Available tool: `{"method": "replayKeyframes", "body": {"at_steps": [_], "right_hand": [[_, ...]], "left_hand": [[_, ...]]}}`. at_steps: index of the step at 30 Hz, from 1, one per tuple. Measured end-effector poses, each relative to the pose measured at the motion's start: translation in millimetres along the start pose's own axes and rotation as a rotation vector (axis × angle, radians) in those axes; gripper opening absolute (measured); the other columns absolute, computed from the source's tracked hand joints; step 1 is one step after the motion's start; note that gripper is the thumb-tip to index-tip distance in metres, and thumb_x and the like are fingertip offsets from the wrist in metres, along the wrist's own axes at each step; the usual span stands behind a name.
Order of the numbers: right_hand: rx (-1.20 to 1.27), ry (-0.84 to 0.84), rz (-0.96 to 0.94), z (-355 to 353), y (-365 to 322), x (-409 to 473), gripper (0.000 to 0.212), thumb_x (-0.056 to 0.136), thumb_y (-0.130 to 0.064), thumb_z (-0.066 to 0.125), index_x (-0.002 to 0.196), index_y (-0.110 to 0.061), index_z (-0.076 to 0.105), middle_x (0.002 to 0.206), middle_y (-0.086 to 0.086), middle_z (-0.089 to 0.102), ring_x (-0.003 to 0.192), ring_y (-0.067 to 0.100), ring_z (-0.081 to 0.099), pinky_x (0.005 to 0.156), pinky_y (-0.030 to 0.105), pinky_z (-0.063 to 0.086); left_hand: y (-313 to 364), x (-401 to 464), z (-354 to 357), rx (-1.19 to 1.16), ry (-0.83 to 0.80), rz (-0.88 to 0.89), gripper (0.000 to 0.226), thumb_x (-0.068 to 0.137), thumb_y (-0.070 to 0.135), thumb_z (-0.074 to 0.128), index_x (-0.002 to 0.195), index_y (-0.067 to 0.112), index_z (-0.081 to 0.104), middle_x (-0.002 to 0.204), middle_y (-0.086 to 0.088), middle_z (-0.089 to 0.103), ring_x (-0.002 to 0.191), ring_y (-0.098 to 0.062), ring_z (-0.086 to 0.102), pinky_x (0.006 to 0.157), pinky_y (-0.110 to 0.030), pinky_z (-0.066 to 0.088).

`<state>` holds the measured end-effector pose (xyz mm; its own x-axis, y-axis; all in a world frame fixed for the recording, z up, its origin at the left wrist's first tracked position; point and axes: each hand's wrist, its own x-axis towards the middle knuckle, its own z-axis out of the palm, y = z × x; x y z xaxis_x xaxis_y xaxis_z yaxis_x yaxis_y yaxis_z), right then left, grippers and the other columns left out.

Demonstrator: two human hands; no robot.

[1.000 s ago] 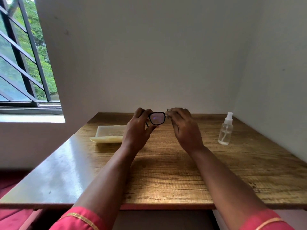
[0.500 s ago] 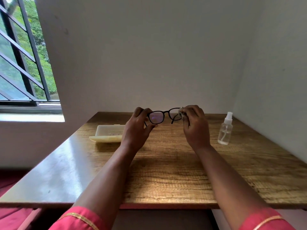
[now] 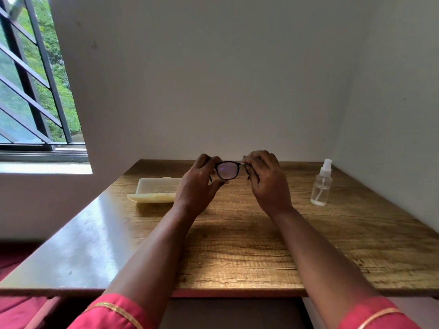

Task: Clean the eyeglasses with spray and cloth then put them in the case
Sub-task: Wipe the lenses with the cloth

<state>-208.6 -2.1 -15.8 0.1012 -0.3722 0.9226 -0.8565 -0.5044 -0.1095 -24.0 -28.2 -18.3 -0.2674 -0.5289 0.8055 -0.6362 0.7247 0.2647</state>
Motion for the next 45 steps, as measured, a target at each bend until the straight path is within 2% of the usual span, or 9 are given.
{"method": "replayKeyframes", "body": {"at_steps": [5,8,16,21,25,29,35,41,45], "right_hand": [[-0.031,0.081,0.122,-2.5,10.8,-0.2,0.018,0.087,0.005,0.058,0.101,-0.003,0.066,0.104,0.01,0.06,0.097,0.025,0.056,0.082,0.016,0.036],[-0.018,0.077,0.144,-3.1,14.0,-1.4,0.014,0.087,0.001,0.057,0.097,-0.003,0.065,0.1,0.01,0.058,0.094,0.026,0.055,0.078,0.024,0.041],[0.046,-0.05,0.005,-0.4,2.3,-1.0,0.013,0.083,0.001,0.062,0.093,-0.006,0.066,0.097,0.007,0.058,0.093,0.022,0.056,0.078,0.028,0.046],[0.038,0.029,0.046,-0.8,4.7,-0.3,0.013,0.09,-0.001,0.059,0.099,-0.003,0.067,0.102,0.008,0.06,0.098,0.022,0.056,0.083,0.022,0.044],[-0.006,0.091,0.148,-2.6,12.0,-1.5,0.013,0.087,0.001,0.058,0.096,-0.003,0.066,0.1,0.008,0.059,0.095,0.023,0.055,0.078,0.022,0.042],[-0.046,0.038,0.133,-1.2,13.6,-2.7,0.009,0.082,0.001,0.059,0.088,-0.005,0.063,0.094,0.007,0.056,0.088,0.022,0.053,0.07,0.033,0.047],[0.073,-0.085,0.001,0.2,1.0,-2.1,0.011,0.081,0.002,0.062,0.09,-0.005,0.063,0.094,0.006,0.057,0.09,0.022,0.054,0.075,0.033,0.047],[-0.004,0.035,0.076,0.0,6.8,-2.1,0.011,0.093,-0.006,0.059,0.101,-0.006,0.066,0.104,0.006,0.06,0.097,0.021,0.054,0.077,0.018,0.038],[0.024,0.079,0.162,-0.4,12.7,-2.9,0.01,0.09,-0.003,0.057,0.097,-0.006,0.063,0.102,0.007,0.057,0.092,0.022,0.055,0.074,0.028,0.045]], "left_hand": [[-1.0,0.2,-1.8,-0.033,0.028,-0.007,0.047,0.074,0.023,0.082,0.115,0.013,0.061,0.104,0.001,0.055,0.079,-0.013,0.06,0.067,-0.031,0.053],[-4.1,0.5,-2.7,-0.035,0.057,-0.034,0.043,0.075,0.023,0.081,0.112,0.016,0.061,0.103,0.003,0.054,0.078,-0.015,0.061,0.066,-0.036,0.054],[-4.6,0.7,-2.1,-0.006,0.032,-0.005,0.044,0.076,0.022,0.08,0.114,0.013,0.06,0.104,0.0,0.055,0.079,-0.019,0.062,0.066,-0.037,0.054],[-0.6,-0.7,1.1,0.006,-0.004,0.045,0.049,0.075,0.022,0.08,0.118,0.014,0.059,0.108,0.0,0.055,0.084,-0.019,0.062,0.069,-0.036,0.054],[-0.8,0.1,-0.2,-0.007,0.014,0.008,0.047,0.075,0.024,0.081,0.116,0.016,0.06,0.106,0.002,0.055,0.081,-0.017,0.062,0.067,-0.033,0.053],[-2.5,0.5,-3.3,-0.023,0.053,-0.016,0.042,0.075,0.02,0.08,0.112,0.015,0.061,0.103,0.002,0.055,0.08,-0.017,0.061,0.066,-0.033,0.052],[-2.7,-0.3,-3.2,-0.007,0.047,-0.003,0.043,0.073,0.019,0.081,0.112,0.014,0.061,0.103,0.001,0.056,0.08,-0.019,0.061,0.065,-0.037,0.053],[-0.2,0.0,-1.5,0.022,0.019,0.03,0.046,0.075,0.024,0.081,0.115,0.015,0.06,0.105,0.001,0.056,0.079,-0.019,0.062,0.065,-0.028,0.049],[-1.3,0.3,-2.5,-0.009,0.046,0.01,0.044,0.074,0.021,0.081,0.113,0.016,0.061,0.104,0.004,0.055,0.078,-0.013,0.061,0.065,-0.029,0.051]]}}
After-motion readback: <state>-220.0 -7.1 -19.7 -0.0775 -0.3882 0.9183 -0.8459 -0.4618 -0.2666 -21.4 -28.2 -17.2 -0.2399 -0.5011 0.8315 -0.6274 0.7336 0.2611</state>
